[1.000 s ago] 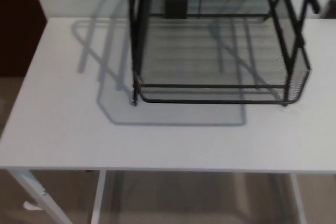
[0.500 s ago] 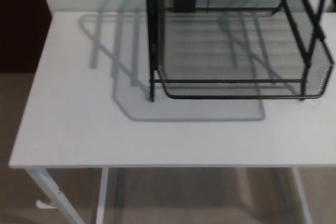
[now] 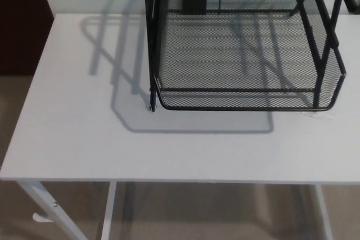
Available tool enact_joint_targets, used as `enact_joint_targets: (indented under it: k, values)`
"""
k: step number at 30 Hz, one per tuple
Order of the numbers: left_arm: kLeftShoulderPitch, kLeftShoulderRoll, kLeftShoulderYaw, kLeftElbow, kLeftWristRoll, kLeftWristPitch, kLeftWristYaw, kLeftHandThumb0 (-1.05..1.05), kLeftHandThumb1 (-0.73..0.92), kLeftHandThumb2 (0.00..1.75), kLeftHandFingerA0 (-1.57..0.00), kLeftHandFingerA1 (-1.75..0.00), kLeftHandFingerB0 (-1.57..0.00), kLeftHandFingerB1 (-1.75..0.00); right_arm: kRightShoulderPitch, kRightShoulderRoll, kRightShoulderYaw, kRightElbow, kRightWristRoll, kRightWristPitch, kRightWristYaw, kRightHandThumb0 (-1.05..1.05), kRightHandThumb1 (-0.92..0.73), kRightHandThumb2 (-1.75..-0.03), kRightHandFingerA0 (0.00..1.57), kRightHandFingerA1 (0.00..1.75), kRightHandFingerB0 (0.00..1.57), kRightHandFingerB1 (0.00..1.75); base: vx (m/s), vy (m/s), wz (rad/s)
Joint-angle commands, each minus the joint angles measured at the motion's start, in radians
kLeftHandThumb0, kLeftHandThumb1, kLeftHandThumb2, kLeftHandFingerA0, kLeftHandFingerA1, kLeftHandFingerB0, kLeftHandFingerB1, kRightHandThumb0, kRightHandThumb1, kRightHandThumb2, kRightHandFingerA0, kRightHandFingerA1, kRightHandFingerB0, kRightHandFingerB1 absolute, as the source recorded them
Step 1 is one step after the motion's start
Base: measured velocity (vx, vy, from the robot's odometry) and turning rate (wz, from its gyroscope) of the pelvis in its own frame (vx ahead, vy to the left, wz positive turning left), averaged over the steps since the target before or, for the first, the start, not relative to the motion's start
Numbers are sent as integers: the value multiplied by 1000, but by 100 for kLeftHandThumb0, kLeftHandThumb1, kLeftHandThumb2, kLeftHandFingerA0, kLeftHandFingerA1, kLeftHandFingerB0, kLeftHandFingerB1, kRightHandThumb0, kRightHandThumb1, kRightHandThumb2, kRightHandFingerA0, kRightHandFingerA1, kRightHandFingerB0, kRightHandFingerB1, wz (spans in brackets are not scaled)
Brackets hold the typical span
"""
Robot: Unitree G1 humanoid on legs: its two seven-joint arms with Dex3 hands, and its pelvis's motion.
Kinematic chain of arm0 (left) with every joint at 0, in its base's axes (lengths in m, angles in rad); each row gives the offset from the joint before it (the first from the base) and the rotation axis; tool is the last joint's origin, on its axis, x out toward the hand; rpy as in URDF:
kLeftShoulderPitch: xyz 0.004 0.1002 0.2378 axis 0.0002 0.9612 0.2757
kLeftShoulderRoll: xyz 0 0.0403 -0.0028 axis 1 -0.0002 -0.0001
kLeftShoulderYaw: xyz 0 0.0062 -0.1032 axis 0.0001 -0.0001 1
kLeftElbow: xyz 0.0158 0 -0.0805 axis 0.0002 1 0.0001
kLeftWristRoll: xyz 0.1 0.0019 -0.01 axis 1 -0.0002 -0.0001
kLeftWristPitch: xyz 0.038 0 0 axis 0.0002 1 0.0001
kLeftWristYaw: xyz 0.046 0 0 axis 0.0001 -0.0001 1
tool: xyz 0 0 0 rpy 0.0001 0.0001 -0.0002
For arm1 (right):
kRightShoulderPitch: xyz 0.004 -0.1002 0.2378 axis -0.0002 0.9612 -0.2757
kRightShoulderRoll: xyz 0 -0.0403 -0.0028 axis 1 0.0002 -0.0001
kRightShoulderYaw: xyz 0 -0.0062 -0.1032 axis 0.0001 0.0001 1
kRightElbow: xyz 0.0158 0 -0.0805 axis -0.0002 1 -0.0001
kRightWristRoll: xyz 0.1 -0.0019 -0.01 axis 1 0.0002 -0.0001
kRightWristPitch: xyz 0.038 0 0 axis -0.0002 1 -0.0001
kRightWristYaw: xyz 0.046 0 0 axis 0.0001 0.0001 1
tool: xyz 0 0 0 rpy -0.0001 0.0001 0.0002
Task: The robot walks towards a file tray kept in the middle of a desk and uses its right hand to grab a tray and pulls it out towards itself
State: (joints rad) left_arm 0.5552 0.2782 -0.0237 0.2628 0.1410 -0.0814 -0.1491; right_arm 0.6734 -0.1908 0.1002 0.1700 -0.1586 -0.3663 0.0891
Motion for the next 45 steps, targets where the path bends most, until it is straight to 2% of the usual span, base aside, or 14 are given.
enact_joint_targets:
  k: [1,9,10,16,19,20,21,23,24,26,30,31,38,45]
  values:
    - [10,36,13,-3,14,-10,2,-45,66,60,-44,-41,-35,-38,164,-16,-10,-183,-7,-86,-20,-49,-75,-62,26,36,23,34,0,0,0]
    - [19,59,39,-32,-4,3,-18,-43,66,59,-46,-42,-35,-38,474,3,-96,-536,-77,-345,-94,-47,-72,-61,33,43,29,37,0,0,0]
    - [20,61,42,-23,-10,-1,-25,-43,67,59,-45,-42,-34,-38,546,16,-140,-653,-33,-410,-86,-48,-51,-90,27,54,19,49,0,0,0]
    - [35,65,44,-36,-12,2,-37,-45,67,59,-44,-42,-34,-38,555,70,-223,-856,89,-549,-96,-45,-51,-90,32,56,22,51,0,0,0]
    - [38,71,43,-45,-6,1,-37,-46,66,59,-45,-42,-35,-38,512,160,-288,-997,29,-549,-136,-53,-47,-85,27,53,29,53,0,0,0]
    - [39,75,44,-44,-6,-2,-40,-47,67,59,-44,-41,-34,-38,465,192,-287,-1042,5,-550,-150,-46,-66,-58,28,44,32,41,0,0,0]
    - [38,77,43,-41,-5,-5,-41,-47,67,59,-44,-41,-34,-38,432,207,-292,-1066,-16,-550,-157,-46,-66,-58,28,44,32,41,0,0,0]
    - [34,76,45,-33,-7,-8,-42,-48,66,59,-45,-42,-35,-38,339,250,-290,-1158,-122,-477,-166,-54,-64,-59,23,43,28,38,0,0,0]
    - [31,77,45,-29,-7,-5,-42,-47,66,59,-45,-42,-34,-37,226,253,-310,-1212,-259,-397,-156,-66,-47,-80,12,51,16,46,0,0,0]
    - [44,76,45,-35,-6,-9,-41,-46,66,59,-45,-42,-34,-38,121,258,-329,-1217,-404,-366,-145,-72,-52,-86,7,50,13,45,0,0,0]
    - [62,80,47,-47,1,-12,-35,-44,67,59,-46,-42,-35,-37,-66,262,-202,-1177,-722,-223,-41,-66,-41,-77,0,20,7,36,0,0,0]
    - [59,83,45,-42,4,-16,-36,-44,67,59,-46,-42,-34,-37,-119,267,-177,-1119,-798,-218,-80,-62,-40,-76,0,24,10,37,0,0,0]
    - [52,96,39,-56,22,-6,-37,-46,67,59,-45,-42,-33,-37,-380,244,-43,-852,-1087,-56,-239,-61,-42,-54,0,35,6,50,0,0,0]
    - [59,102,33,-61,29,-15,-40,-45,67,60,-45,-41,-32,-37,-562,251,73,-685,-1218,124,-161,-69,-44,-76,0,18,0,32,0,0,0]
